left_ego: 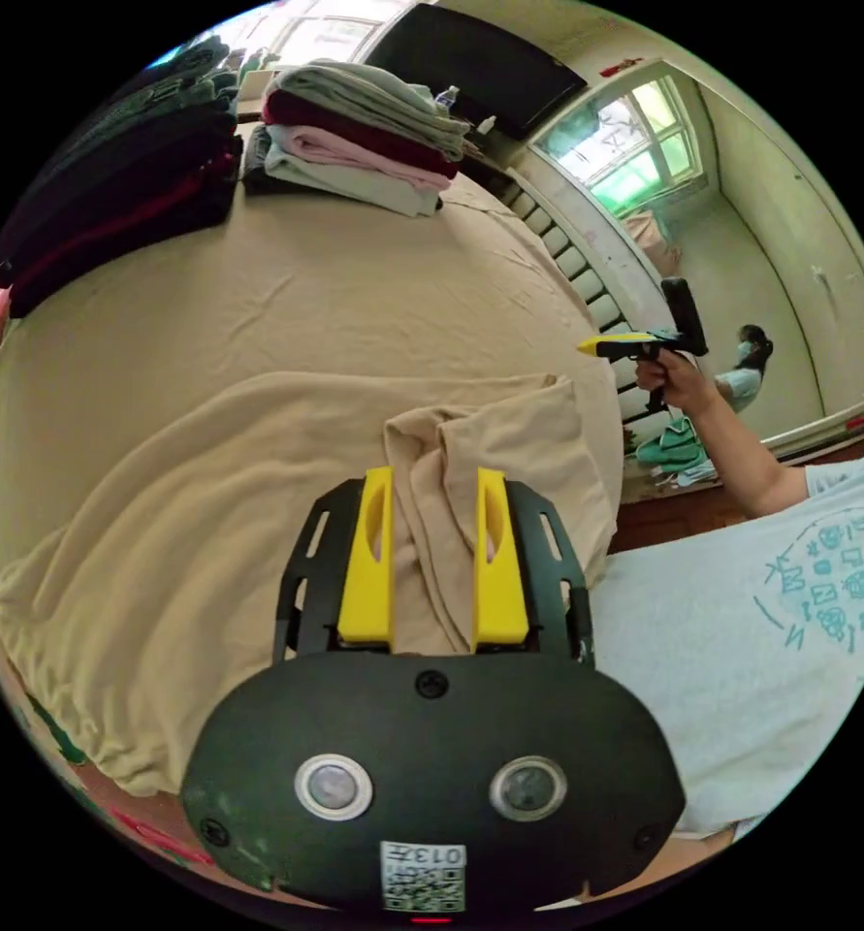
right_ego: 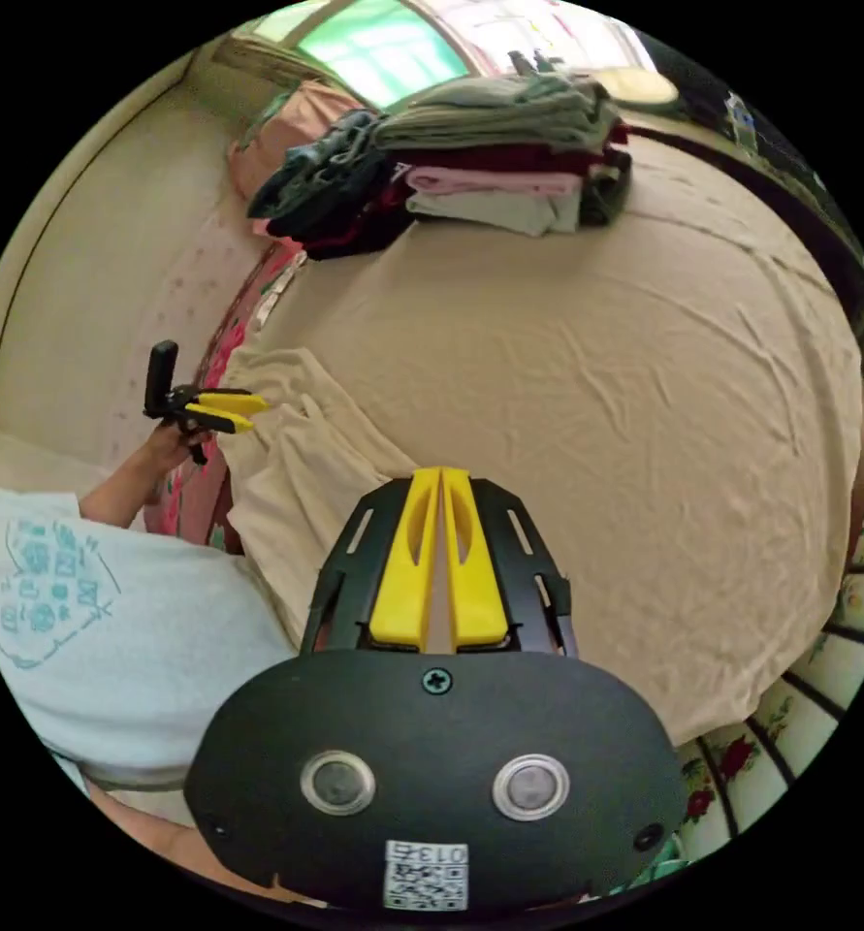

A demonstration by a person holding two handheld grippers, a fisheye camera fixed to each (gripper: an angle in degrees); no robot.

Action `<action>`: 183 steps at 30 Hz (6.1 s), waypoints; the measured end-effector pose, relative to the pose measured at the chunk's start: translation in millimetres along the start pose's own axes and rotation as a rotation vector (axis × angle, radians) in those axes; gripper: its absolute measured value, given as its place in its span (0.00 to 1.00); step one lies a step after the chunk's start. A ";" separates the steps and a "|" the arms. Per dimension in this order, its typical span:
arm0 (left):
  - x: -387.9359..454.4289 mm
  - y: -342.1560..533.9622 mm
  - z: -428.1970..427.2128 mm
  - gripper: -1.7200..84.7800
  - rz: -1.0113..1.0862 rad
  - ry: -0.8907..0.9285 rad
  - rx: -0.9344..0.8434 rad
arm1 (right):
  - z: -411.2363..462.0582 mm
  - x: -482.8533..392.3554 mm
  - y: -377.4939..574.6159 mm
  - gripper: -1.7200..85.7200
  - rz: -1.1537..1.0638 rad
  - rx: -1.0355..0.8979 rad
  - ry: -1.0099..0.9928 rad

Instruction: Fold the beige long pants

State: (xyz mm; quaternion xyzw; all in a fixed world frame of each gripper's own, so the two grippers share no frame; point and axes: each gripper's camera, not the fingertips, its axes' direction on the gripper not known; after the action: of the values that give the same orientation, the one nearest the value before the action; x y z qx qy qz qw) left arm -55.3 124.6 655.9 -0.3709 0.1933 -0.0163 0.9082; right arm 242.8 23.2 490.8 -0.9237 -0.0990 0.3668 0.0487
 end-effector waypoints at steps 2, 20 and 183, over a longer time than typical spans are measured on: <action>5.0 11.2 -3.2 0.18 -0.004 0.035 -0.041 | -3.1 -56.1 9.3 0.06 -0.209 0.044 0.079; 46.1 60.5 3.4 0.06 0.064 -0.159 -0.143 | 95.8 -193.7 4.6 0.08 -0.641 0.107 0.282; 47.4 141.9 69.9 0.02 0.259 -0.326 -0.162 | 145.4 -302.2 133.6 0.02 -0.235 0.020 0.591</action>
State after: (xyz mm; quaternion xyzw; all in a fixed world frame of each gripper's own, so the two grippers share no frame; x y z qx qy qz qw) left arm -2.2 265.8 588.8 -0.4126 0.0906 0.1761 0.8891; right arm -52.4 -170.7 565.4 -0.9720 -0.1833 0.0754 0.1264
